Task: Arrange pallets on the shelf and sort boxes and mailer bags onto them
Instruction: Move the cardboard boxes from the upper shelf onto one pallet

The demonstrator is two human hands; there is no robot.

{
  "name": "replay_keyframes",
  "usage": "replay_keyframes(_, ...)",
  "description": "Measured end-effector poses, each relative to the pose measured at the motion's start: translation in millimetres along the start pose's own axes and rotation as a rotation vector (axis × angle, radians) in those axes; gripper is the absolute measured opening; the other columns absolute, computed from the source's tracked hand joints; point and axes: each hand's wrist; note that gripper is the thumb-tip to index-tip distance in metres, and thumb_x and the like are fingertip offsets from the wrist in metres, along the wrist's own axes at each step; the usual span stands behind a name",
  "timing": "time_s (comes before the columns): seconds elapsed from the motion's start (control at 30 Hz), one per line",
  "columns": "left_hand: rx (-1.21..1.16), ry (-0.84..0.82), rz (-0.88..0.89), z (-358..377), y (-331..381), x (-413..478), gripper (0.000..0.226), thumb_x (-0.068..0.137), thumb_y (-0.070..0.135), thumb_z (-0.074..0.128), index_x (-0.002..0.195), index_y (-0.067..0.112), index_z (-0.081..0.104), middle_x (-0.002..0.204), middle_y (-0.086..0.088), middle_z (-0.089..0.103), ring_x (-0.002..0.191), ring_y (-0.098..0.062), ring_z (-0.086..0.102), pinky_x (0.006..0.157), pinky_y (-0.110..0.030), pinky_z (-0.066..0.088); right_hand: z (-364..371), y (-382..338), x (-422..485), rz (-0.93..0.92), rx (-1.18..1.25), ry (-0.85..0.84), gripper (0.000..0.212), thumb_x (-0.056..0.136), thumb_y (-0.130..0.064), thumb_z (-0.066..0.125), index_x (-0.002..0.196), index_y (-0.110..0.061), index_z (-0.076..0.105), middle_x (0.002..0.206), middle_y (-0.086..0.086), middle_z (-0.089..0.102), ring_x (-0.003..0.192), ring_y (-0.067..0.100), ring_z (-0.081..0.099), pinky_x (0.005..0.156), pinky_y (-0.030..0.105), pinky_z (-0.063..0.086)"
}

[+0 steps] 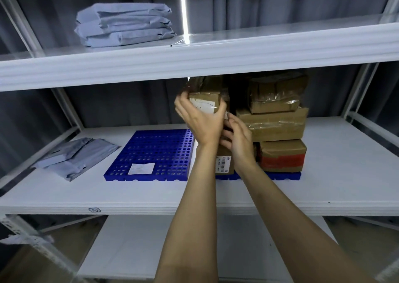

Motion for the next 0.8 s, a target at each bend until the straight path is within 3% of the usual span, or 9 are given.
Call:
replay_keyframes(0.13,0.074,-0.059,-0.058,28,-6,10,0.092,0.065,0.034,0.081,0.137,-0.003,0.036,0.14,-0.022,0.037,0.13,-0.028,0.025,0.107,-0.031,0.022,-5,-4,12,-0.047,-0.017,0.031,0.031,0.102,-0.02,0.041,0.13,-0.016,0.054,0.127,0.006,0.061,0.107,0.018,0.064,0.08,0.028,0.057)
replay_keyframes(0.27,0.128,-0.081,-0.023,45,-15,17,0.097,0.063,0.043,0.082,0.137,0.0,0.036,0.138,-0.022,0.04,0.127,-0.031,0.032,0.106,-0.037,0.032,-9,-5,21,-0.053,0.001,0.045,0.03,0.102,-0.017,0.041,0.128,-0.014,0.055,0.119,0.003,0.063,0.096,0.011,0.066,0.067,0.019,0.055)
replay_keyframes(0.33,0.133,-0.104,-0.034,49,-16,18,0.099,0.063,0.048,0.081,0.137,0.002,0.035,0.136,-0.018,0.042,0.125,-0.027,0.033,0.104,-0.034,0.033,-10,-5,25,-0.052,0.005,0.045,0.03,0.102,-0.016,0.04,0.128,-0.014,0.055,0.116,0.002,0.062,0.091,0.008,0.066,0.064,0.018,0.054)
replay_keyframes(0.43,0.147,-0.123,-0.047,51,-18,19,0.102,0.06,0.056,0.079,0.138,0.007,0.035,0.13,-0.013,0.049,0.122,-0.028,0.044,0.097,-0.037,0.042,-8,-6,30,-0.049,0.007,0.052,0.031,0.103,-0.016,0.04,0.129,-0.012,0.055,0.115,0.002,0.062,0.09,0.008,0.066,0.066,0.019,0.055)
replay_keyframes(0.6,0.194,-0.153,-0.067,44,-21,14,0.108,0.057,0.067,0.074,0.141,0.012,0.034,0.131,-0.007,0.052,0.121,-0.024,0.05,0.092,-0.036,0.048,-9,-6,35,-0.065,-0.007,0.075,0.03,0.103,-0.016,0.04,0.128,-0.013,0.055,0.128,0.01,0.059,0.108,0.019,0.064,0.08,0.029,0.057)
replay_keyframes(0.8,0.224,-0.189,-0.097,43,-20,7,0.099,0.06,0.064,0.074,0.135,0.009,0.039,0.125,-0.009,0.053,0.119,-0.024,0.051,0.093,-0.04,0.049,-14,-9,39,-0.077,-0.004,0.098,0.032,0.103,-0.017,0.039,0.13,-0.013,0.054,0.128,0.009,0.06,0.104,0.014,0.065,0.075,0.022,0.057)
Point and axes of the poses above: each hand's wrist, its own x-axis towards the middle knuckle, its own z-axis out of the palm, y = z × x
